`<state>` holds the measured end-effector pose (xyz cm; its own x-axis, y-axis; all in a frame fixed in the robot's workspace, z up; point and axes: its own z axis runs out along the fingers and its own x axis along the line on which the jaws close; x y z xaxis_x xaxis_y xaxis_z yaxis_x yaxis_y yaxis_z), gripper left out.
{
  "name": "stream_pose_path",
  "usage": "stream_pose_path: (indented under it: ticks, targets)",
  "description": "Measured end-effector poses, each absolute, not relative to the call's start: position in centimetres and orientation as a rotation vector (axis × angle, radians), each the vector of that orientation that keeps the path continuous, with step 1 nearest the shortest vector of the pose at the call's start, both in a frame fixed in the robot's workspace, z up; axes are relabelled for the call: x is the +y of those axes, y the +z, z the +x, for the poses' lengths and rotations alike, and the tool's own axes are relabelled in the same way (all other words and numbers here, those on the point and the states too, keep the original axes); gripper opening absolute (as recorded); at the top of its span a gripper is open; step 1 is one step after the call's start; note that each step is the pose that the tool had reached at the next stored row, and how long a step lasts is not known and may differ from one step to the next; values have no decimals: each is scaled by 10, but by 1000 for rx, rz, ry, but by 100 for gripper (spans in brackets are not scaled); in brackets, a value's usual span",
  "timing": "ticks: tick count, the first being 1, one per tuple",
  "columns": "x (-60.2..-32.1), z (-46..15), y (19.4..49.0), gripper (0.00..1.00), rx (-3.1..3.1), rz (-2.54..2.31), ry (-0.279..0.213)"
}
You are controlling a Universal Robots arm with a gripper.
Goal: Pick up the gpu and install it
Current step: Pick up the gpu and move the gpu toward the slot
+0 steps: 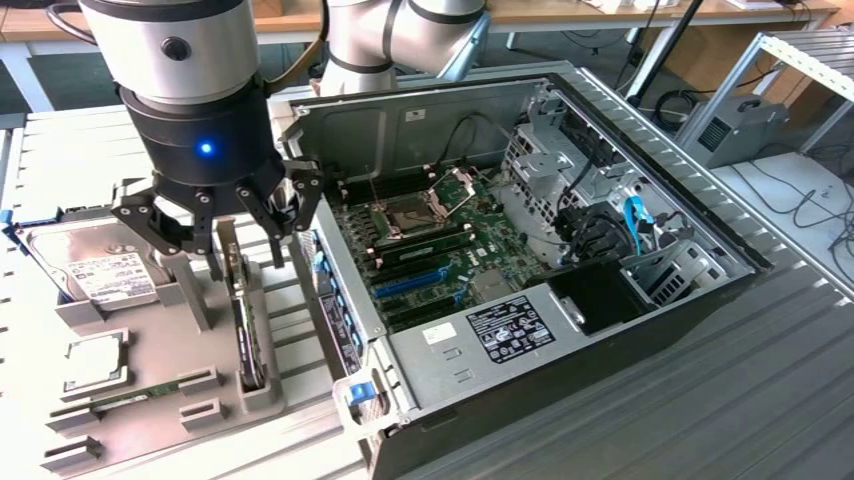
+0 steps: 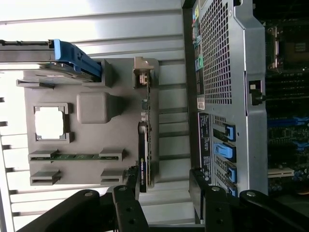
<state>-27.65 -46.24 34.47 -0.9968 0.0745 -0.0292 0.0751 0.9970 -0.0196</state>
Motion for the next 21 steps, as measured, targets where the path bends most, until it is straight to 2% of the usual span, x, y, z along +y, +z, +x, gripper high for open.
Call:
stream_pose_path:
  ticks: [21]
  targets:
    - [-462, -276, 338, 54, 3111, 117, -32]
